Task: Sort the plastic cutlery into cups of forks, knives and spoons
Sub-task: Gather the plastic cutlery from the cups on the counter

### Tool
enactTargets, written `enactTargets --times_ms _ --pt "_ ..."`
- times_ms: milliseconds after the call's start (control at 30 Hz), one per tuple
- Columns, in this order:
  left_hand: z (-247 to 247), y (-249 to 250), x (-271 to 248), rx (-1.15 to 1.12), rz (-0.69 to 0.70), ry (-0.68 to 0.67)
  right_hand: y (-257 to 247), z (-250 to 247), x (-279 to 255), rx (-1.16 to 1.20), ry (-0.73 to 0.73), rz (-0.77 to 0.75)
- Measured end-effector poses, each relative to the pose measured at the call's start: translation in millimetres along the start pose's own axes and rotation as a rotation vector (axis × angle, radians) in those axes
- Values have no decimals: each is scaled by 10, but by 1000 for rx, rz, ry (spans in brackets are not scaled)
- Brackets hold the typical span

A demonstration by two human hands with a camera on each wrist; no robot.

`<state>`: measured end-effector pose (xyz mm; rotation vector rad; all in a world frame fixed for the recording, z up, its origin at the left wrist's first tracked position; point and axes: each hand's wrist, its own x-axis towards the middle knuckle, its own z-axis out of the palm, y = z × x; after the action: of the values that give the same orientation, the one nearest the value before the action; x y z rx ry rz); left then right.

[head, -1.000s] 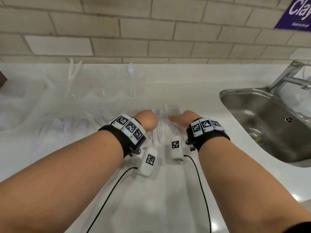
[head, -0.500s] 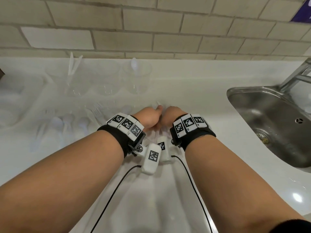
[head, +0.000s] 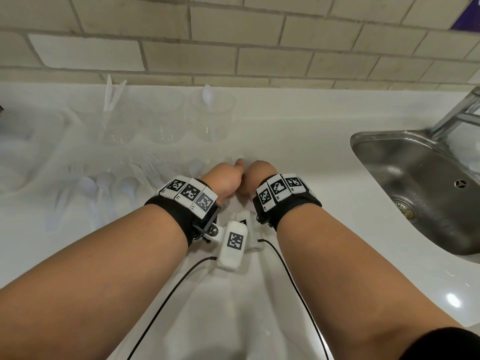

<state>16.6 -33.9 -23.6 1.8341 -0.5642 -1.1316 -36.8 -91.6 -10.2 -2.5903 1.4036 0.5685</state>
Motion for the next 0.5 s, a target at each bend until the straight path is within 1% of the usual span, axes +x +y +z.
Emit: enactTargets --times_ms 133,233,267,333,433,500 --pt "-16 36 -24 -136 -47 13 -17 -5 6 -2 -11 -34" --pt "-45 6 9 -196 -99 83 17 17 30 15 4 -41" --pt "-54 -3 12 -215 -108 98 18 18 34 35 13 -23" --pt "-70 -8 2 -255 -109 93 20 2 29 62 10 -3" --pt "-84 0 -51 -297 -116 59 27 -38 36 79 -51 -30" --pt "-90 -8 -73 -303 -127 35 27 -40 22 106 -52 -31"
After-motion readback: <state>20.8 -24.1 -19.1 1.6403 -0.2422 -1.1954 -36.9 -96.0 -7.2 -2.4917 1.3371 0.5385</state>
